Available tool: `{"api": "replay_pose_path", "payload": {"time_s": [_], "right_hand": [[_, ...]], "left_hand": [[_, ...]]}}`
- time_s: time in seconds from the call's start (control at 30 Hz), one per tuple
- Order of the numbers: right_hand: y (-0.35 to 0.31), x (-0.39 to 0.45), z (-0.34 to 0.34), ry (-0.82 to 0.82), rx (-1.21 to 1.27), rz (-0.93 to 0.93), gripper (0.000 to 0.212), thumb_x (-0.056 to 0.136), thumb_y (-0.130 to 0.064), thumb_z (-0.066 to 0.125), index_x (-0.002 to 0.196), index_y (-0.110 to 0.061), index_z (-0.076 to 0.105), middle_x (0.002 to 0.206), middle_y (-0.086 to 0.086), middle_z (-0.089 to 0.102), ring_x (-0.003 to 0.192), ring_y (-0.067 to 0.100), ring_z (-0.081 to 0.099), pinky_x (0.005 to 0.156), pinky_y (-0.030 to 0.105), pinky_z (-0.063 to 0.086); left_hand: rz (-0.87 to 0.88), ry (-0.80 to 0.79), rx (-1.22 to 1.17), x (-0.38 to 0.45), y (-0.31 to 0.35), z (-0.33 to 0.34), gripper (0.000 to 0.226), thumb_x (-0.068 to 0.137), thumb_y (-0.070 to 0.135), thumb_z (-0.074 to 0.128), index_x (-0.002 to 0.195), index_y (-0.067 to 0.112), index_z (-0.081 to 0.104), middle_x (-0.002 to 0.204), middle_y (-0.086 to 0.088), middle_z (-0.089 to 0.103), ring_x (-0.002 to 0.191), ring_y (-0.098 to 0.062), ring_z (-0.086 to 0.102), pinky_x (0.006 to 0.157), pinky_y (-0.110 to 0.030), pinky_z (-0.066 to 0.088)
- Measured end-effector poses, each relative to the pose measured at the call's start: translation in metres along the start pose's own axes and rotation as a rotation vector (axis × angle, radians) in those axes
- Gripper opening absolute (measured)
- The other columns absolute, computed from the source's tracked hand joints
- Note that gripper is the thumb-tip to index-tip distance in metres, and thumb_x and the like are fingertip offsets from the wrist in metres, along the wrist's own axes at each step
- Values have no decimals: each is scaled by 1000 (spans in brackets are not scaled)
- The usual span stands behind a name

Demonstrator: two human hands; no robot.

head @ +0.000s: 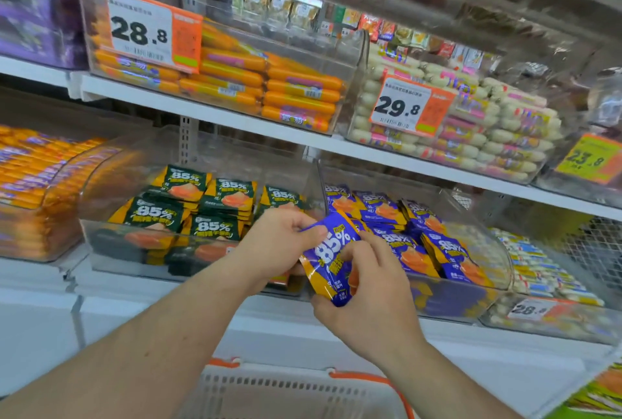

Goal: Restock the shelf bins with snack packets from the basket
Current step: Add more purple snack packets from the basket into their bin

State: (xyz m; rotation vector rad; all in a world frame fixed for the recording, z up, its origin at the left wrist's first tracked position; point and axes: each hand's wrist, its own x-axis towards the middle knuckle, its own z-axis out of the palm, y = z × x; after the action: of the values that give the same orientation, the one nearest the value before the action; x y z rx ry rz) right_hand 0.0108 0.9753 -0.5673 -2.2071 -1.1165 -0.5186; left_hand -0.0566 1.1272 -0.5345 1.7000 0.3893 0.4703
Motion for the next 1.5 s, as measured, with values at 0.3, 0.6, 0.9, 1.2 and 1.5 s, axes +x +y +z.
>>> {"api": "replay_pose_path", "payload": {"time_s": [0.3, 0.6, 0.9, 1.2, 1.5], "right_hand": [[50, 85, -11, 38, 85, 464, 38, 68, -48, 72, 93, -28, 52, 99, -2, 59, 90, 23, 55, 78, 39, 47], [74, 201, 42, -362, -116, 643, 68, 82, -69, 50, 126, -19, 61, 138, 12, 55, 123, 33, 52, 96, 36, 43], [69, 215, 74, -463, -36, 509, 26, 94, -33, 49, 89, -11, 63, 93, 12, 59, 95, 27, 56, 71, 29, 42], [80, 198, 64, -576, -176, 305, 76, 72, -34, 75, 143, -29, 49, 148, -1, 49, 130, 23, 48, 101, 38, 43], [84, 202, 64, -588, -240, 259, 44, 88, -38, 58, 129, -24, 62, 133, 4, 60, 121, 27, 54, 96, 39, 45]], "left_hand": [[280, 97, 615, 32, -8, 3, 46, 93, 37, 59, 138, 28, 51, 129, 9, 58, 117, -10, 54, 96, -32, 48], [142, -67, 502, 55, -26, 10, 68, 89, 40, 64, 148, 41, 29, 147, 15, 43, 114, -16, 59, 96, -41, 50], [56, -59, 473, 58, -32, 8, 72, 87, 43, 66, 147, 49, 28, 140, 23, 50, 113, -14, 61, 98, -34, 48], [55, -81, 436, 60, -37, 7, 73, 84, 50, 64, 147, 51, 26, 141, 23, 50, 122, -9, 55, 98, -38, 50], [49, -99, 463, 58, -34, 9, 75, 78, 56, 56, 146, 53, 23, 141, 24, 50, 120, -9, 57, 95, -40, 52]]}}
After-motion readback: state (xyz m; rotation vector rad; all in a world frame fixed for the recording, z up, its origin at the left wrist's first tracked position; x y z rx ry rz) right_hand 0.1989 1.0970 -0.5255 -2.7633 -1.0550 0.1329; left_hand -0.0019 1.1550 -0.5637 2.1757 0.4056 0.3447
